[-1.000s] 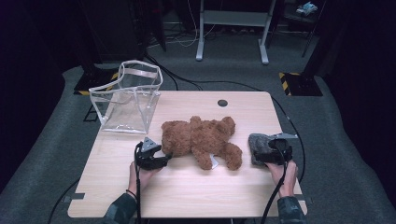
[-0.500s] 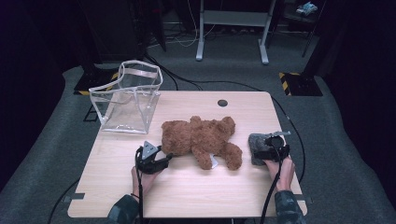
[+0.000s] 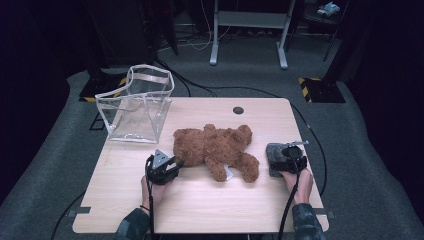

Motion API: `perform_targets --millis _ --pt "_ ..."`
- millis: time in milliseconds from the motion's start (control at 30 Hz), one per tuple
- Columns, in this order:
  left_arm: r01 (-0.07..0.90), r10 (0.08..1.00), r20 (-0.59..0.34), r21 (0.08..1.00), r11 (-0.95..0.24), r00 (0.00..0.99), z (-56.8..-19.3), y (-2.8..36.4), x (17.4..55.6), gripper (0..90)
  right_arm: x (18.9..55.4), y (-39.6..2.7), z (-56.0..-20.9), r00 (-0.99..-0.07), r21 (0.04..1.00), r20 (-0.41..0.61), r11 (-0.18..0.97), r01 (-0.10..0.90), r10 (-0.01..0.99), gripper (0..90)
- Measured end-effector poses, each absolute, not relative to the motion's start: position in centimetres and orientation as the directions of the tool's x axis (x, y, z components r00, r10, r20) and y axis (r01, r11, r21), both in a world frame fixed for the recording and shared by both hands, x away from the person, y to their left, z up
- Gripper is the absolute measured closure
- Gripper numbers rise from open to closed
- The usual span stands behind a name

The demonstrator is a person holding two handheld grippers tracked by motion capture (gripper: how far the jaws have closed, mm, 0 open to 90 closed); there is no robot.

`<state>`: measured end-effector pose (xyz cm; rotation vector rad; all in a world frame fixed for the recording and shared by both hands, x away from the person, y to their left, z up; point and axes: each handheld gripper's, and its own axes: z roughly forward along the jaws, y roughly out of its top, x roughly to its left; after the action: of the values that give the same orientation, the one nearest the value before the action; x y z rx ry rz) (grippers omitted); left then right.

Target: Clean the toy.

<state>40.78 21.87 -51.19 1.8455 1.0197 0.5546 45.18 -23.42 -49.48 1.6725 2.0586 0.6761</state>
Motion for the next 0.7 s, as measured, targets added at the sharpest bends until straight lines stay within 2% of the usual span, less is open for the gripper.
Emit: perform_targets --millis 33,100,233,267,300,333,367,433,500,600,633,667,700 --pt "0.412 0.833 -0.060 0.887 -0.208 0.550 -51.3 22.0 40.8 70.7 45.2 -23.5 -49.6 -0.205 0.598 -0.011 0.170 0.783 0.979 16.9" --pt "0.411 0.834 -0.074 0.892 -0.190 0.547 -51.5 22.2 40.8 84.3 45.2 -23.5 -50.1 -0.198 0.593 0.016 0.150 0.791 0.980 20.1" --pt "0.405 0.832 -0.103 0.902 -0.153 0.545 -51.9 22.5 40.8 85.7 45.1 -23.6 -50.4 -0.204 0.597 0.014 0.156 0.787 0.979 20.8" --pt "0.413 0.830 -0.105 0.897 -0.159 0.548 -51.9 22.5 40.8 72.7 45.0 -23.6 -50.4 -0.206 0.601 0.013 0.157 0.784 0.978 20.8" --pt "0.417 0.834 -0.101 0.894 -0.163 0.542 -52.0 22.4 40.8 72.7 45.0 -23.6 -50.4 -0.206 0.601 0.013 0.157 0.784 0.978 20.8" --pt "0.429 0.843 -0.100 0.888 -0.163 0.528 -52.0 22.3 40.8 50.1 45.0 -23.6 -50.3 -0.209 0.599 0.009 0.162 0.784 0.978 21.0" --pt "0.435 0.855 -0.081 0.883 -0.177 0.512 -52.0 22.2 40.8 43.4 45.0 -23.6 -50.3 -0.209 0.598 0.008 0.163 0.785 0.978 20.9" --pt "0.434 0.859 -0.072 0.882 -0.182 0.506 -51.9 22.1 40.8 36.9 45.0 -23.7 -50.3 -0.205 0.598 0.008 0.160 0.786 0.979 20.9" --pt "0.446 0.856 -0.068 0.873 -0.198 0.513 -51.9 21.8 41.1 36.7 45.0 -23.7 -50.2 -0.206 0.596 0.008 0.161 0.787 0.979 20.8" --pt "0.430 0.847 -0.055 0.877 -0.212 0.529 -51.9 21.3 41.1 50.4 45.0 -23.6 -50.2 -0.196 0.590 0.015 0.150 0.793 0.980 20.8" --pt "0.430 0.844 -0.059 0.878 -0.210 0.532 -51.9 21.1 41.1 50.4 45.0 -23.6 -50.3 -0.202 0.593 0.011 0.156 0.790 0.979 21.6" --pt "0.423 0.845 -0.042 0.878 -0.223 0.534 -51.9 21.1 41.2 58.3 45.0 -23.5 -50.3 -0.195 0.588 0.014 0.150 0.795 0.981 24.1" --pt "0.423 0.845 -0.042 0.878 -0.223 0.534 -51.9 21.1 41.2 61.9 45.0 -23.5 -50.3 -0.197 0.589 0.012 0.152 0.794 0.980 26.3"
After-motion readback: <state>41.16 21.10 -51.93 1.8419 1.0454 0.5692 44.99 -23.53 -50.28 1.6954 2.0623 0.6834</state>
